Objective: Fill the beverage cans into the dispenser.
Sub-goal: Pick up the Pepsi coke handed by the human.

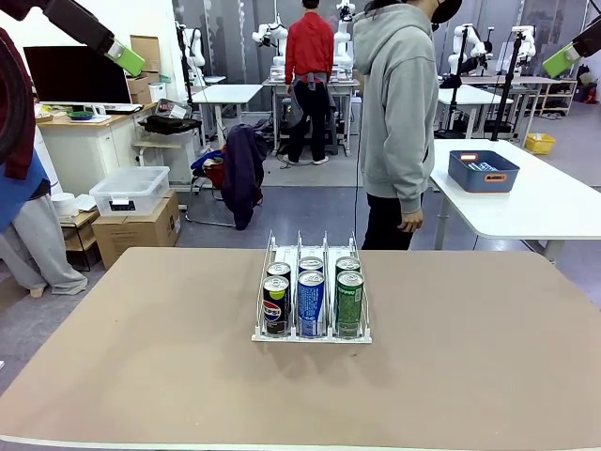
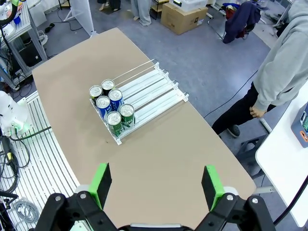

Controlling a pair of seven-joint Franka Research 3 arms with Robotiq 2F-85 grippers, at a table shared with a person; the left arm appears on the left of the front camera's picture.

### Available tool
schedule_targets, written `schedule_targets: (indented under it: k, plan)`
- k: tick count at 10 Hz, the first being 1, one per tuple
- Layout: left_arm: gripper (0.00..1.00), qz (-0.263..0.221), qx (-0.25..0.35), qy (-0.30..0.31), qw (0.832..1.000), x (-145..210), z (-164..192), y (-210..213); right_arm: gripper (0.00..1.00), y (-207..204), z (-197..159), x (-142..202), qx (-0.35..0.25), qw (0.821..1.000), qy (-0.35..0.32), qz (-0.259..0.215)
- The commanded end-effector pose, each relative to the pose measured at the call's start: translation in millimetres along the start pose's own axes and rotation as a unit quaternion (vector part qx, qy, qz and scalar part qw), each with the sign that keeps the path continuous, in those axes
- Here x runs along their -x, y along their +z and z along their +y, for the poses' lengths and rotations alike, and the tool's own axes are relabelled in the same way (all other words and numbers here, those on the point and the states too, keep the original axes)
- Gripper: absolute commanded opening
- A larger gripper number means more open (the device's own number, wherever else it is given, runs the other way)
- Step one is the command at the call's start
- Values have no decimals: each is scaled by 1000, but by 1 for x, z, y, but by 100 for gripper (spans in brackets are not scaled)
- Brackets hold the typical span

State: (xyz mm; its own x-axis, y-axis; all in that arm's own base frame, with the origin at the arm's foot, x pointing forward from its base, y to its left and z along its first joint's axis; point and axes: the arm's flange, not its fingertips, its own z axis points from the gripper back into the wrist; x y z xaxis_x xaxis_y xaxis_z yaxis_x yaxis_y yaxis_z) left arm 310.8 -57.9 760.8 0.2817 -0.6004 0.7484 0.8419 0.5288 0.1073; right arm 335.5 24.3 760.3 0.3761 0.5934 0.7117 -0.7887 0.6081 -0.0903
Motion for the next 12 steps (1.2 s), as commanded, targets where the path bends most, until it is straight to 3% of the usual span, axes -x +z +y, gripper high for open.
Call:
schedule_targets:
  k: [1,12]
  plan:
    - [100,0,0,1,1000,1,0,0,100,0,0,0,0,1000,0,0]
    - [100,0,0,1,1000,1,0,0,100,0,0,0,0,1000,0,0]
